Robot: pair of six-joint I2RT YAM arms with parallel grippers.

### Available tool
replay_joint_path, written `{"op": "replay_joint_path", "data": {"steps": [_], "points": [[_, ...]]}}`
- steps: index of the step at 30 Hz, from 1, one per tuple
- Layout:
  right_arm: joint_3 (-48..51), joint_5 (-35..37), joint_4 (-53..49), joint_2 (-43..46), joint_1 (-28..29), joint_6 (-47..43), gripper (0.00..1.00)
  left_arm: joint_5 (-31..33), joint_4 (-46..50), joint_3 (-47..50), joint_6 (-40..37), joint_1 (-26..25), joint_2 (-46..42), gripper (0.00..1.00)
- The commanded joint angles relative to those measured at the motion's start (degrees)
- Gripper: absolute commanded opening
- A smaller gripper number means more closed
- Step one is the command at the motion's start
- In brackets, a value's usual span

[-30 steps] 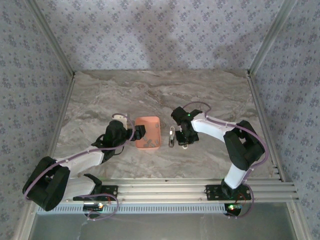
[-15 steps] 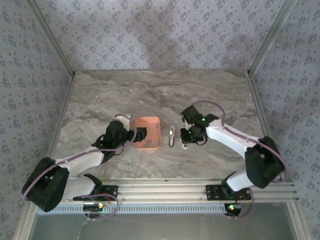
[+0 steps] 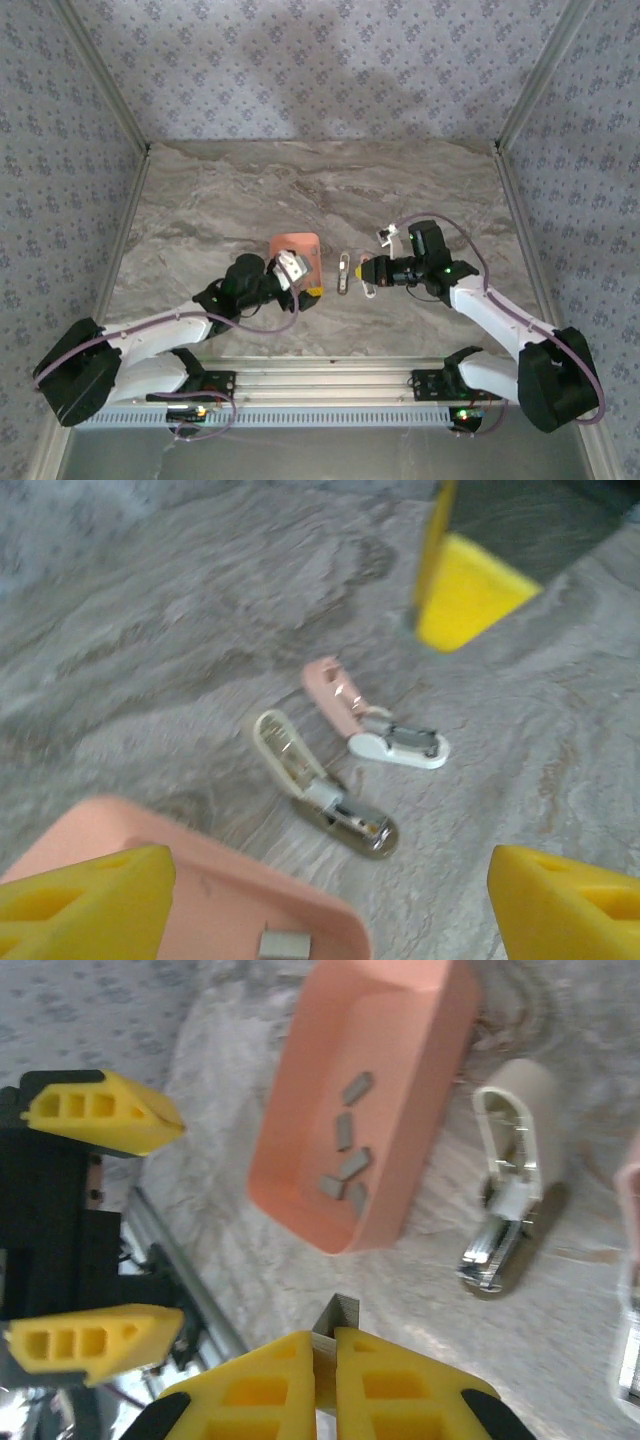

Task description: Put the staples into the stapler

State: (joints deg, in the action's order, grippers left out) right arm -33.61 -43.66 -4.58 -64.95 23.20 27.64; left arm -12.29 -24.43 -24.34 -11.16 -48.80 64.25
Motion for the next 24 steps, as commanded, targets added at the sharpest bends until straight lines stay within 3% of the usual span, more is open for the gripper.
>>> {"op": "replay_joint_path", "data": {"steps": [1, 9, 16, 24], "points": [[1.5, -10.4, 9.3, 0.4, -0.3, 2.1, 0.10, -0.7, -3.6, -2.8, -9.7, -2.2, 1.0, 0.81], [3.4, -18.5, 15.1, -1.3, 0.2, 4.7, 0.10, -2.0, -8.3, -5.0, -13.4, -3.9, 6.4, 0.81], [3.3, -20.9, 16.1, -3.1, 1.0, 5.0, 0.10, -6.6, -14.0, -5.1, -15.0, -4.2, 9.3, 0.76], [2.5, -21.4, 16.1, -5.1, 2.5, 5.0, 0.10, -9.9, -13.1, -6.8, -17.7, -4.1, 10.9, 0.67]]}}
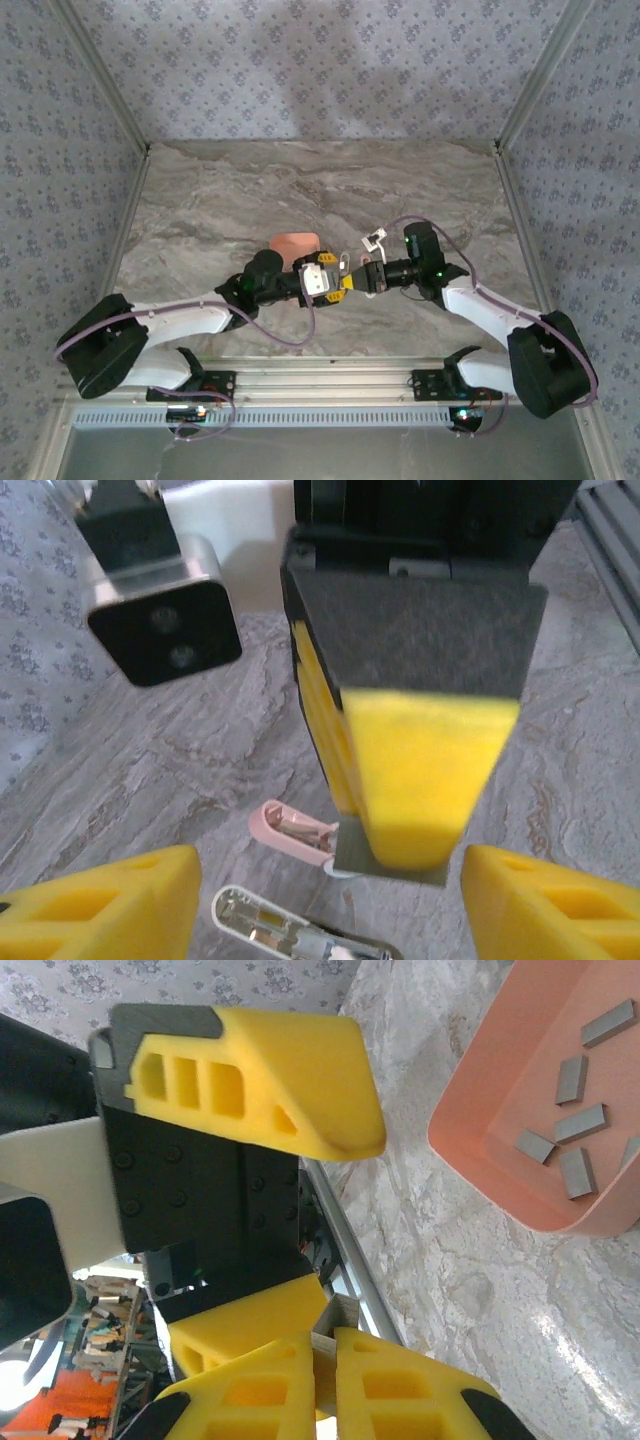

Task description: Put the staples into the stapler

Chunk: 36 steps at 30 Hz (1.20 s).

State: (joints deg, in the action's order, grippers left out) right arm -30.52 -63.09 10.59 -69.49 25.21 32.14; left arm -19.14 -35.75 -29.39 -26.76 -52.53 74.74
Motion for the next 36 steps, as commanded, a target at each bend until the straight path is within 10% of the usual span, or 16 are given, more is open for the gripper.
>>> {"op": "replay_joint_path", "data": {"steps": [1, 36], "points": [[-0.7, -2.0, 0.9, -0.6, 0.5, 0.5, 0.10, -3.3, -1.3, -1.9, -2.5, -0.4, 0.4, 0.66], [-0.7, -2.0, 1.8, -1.4, 1.3, 1.3, 0.10, -6.6, 7.9, -3.5, -7.9, -0.4, -0.7, 0.28]]}}
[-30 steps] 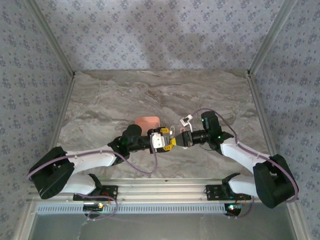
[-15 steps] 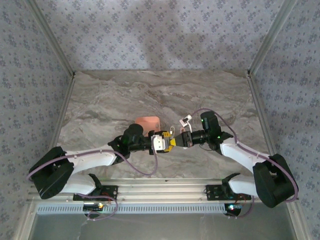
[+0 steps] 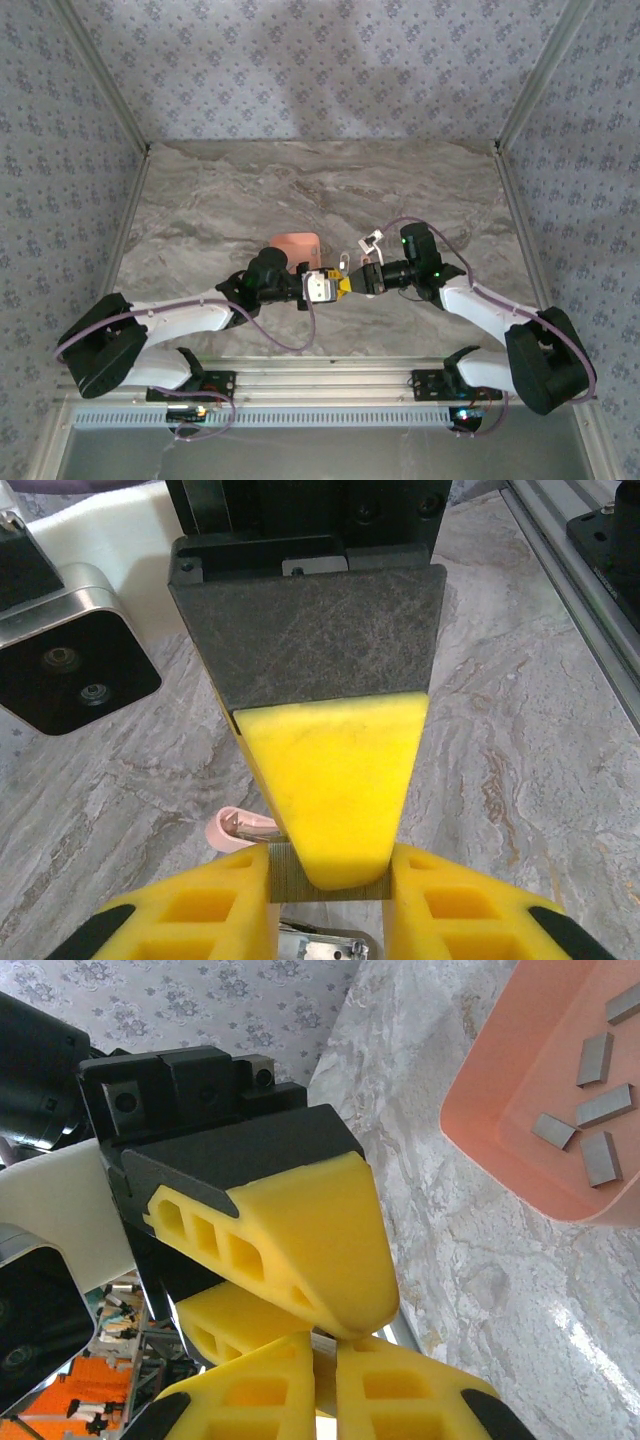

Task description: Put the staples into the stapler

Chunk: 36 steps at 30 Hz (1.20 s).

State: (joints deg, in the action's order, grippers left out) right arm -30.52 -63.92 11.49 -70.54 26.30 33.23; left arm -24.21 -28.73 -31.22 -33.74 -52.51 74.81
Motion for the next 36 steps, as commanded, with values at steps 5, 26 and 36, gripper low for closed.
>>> {"op": "replay_joint_path", "data": {"steps": [5, 26, 36], "points": [[-0.7, 0.1, -0.4, 0.0, -0.2, 0.0, 0.23, -0.9, 3.5, -2.4, -0.8, -0.4, -1.4, 0.28], [0.0, 18.9, -33.4, 11.8, -6.8, -5.0, 0.41, 6.8, 20.7, -9.5, 8.5, -7.2, 11.7, 0.28], [4.8, 21.1, -35.0, 15.1, -11.1, -2.0, 0.39, 4.1, 28.3, -17.9, 9.4, -7.8, 22.6, 0.30]]}}
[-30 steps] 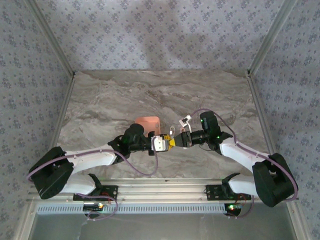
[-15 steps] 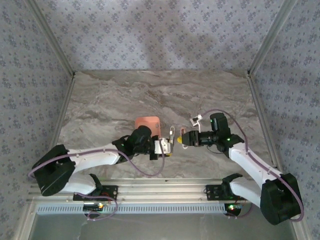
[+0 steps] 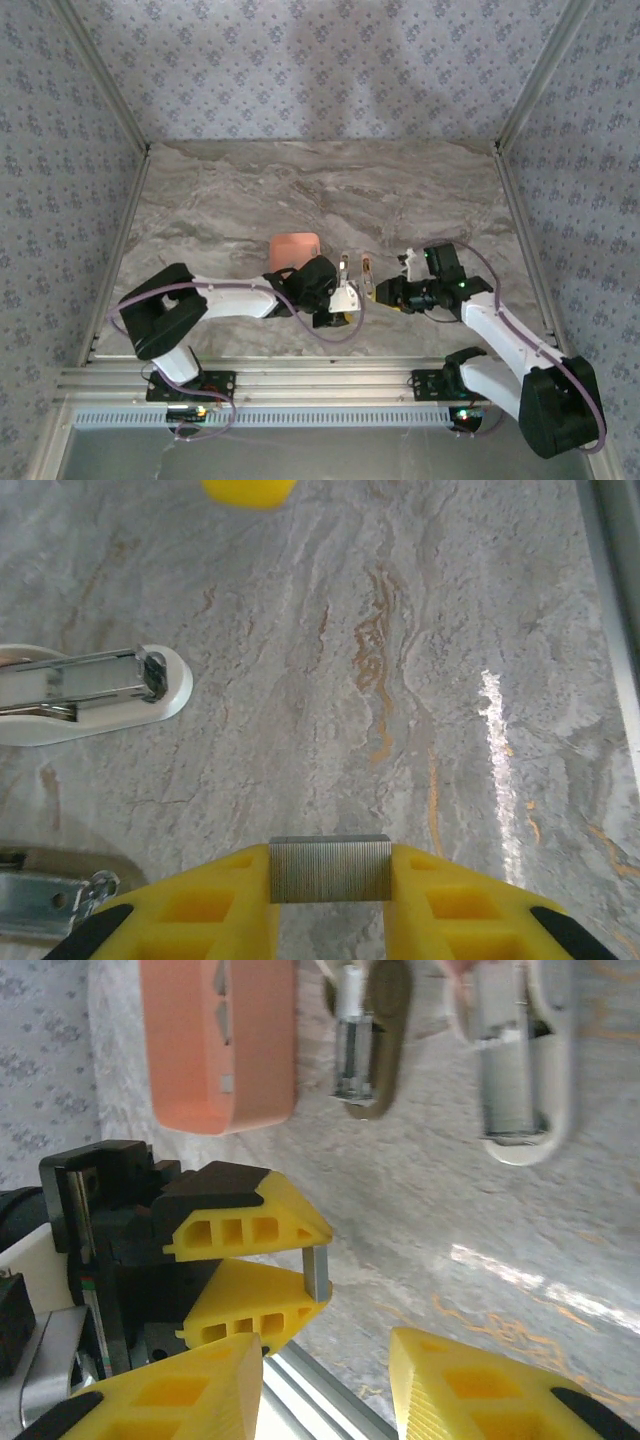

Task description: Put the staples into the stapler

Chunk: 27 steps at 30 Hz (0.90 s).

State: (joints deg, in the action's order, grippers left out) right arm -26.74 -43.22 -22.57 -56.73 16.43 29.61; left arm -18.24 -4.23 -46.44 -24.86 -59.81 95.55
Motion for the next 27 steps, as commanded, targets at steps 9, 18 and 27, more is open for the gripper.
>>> {"op": "replay_joint_path", "data": {"steps": [9, 18, 27], "points": [[2.7, -0.2, 0.3, 1.4, -2.5, 1.1, 0.39, -3.8, 9.8, -8.2, -1.8, -0.7, 7.6, 0.33], [2.9, -0.7, 0.8, 1.0, -3.1, 0.4, 0.39, -2.7, 14.5, -11.1, -3.9, -0.7, 10.3, 0.35], [2.2, 0.6, -0.1, 1.1, -2.9, 0.1, 0.39, -0.7, 15.6, -10.9, -3.3, -0.7, 9.3, 0.45]]}}
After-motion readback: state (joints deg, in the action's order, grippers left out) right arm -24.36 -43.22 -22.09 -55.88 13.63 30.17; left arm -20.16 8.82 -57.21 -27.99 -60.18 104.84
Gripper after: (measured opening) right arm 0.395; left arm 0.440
